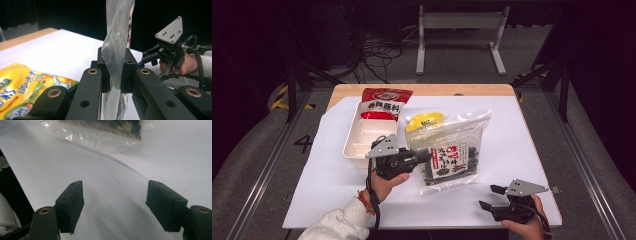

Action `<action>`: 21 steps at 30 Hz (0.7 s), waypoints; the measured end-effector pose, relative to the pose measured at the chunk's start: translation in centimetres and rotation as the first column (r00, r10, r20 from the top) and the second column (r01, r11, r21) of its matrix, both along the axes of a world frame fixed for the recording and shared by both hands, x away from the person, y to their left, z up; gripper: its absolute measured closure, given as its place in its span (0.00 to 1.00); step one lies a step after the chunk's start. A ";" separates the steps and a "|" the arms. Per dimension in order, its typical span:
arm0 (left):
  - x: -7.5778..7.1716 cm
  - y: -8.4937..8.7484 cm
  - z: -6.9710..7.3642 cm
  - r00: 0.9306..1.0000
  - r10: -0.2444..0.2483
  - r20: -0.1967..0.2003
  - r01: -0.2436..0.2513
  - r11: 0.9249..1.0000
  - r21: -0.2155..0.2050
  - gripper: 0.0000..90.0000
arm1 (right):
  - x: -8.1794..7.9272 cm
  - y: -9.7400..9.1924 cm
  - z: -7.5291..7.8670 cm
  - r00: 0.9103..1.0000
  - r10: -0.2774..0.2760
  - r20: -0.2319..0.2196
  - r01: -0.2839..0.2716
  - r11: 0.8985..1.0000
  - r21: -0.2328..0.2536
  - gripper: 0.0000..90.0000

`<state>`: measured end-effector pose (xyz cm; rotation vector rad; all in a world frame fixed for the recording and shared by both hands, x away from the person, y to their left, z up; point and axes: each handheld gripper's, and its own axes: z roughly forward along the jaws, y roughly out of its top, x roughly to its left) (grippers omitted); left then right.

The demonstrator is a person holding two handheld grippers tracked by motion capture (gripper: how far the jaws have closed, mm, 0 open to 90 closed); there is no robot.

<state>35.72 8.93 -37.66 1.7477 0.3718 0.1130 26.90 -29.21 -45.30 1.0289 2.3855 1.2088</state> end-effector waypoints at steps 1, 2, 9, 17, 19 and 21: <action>0.0 0.3 0.3 1.000 0.002 0.008 -0.002 1.000 -0.008 0.91 | 0.0 0.0 0.0 1.000 -0.001 0.000 0.001 1.000 -0.002 0.33; 0.0 0.5 0.5 1.000 0.006 0.016 -0.005 1.000 -0.010 0.91 | 0.0 0.0 -0.1 1.000 -0.004 -0.001 0.004 1.000 -0.004 0.33; 0.1 1.6 1.6 0.998 0.021 0.054 -0.020 0.999 -0.028 0.91 | 0.2 -0.1 -0.1 1.000 -0.014 -0.003 0.014 1.000 -0.001 0.32; 0.4 4.0 3.3 0.992 0.077 0.102 -0.070 0.995 -0.068 0.91 | 0.2 0.0 -0.3 1.000 -0.014 0.002 0.014 1.000 -0.025 0.31; 0.5 4.6 3.6 0.989 0.097 0.115 -0.089 0.993 -0.073 0.91 | 0.2 0.0 -0.3 1.000 -0.019 0.003 0.019 0.999 -0.027 0.31; 0.6 5.3 3.8 0.984 0.126 0.127 -0.117 0.990 -0.076 0.91 | 0.3 0.0 -0.4 1.000 -0.022 0.002 0.023 0.999 -0.024 0.31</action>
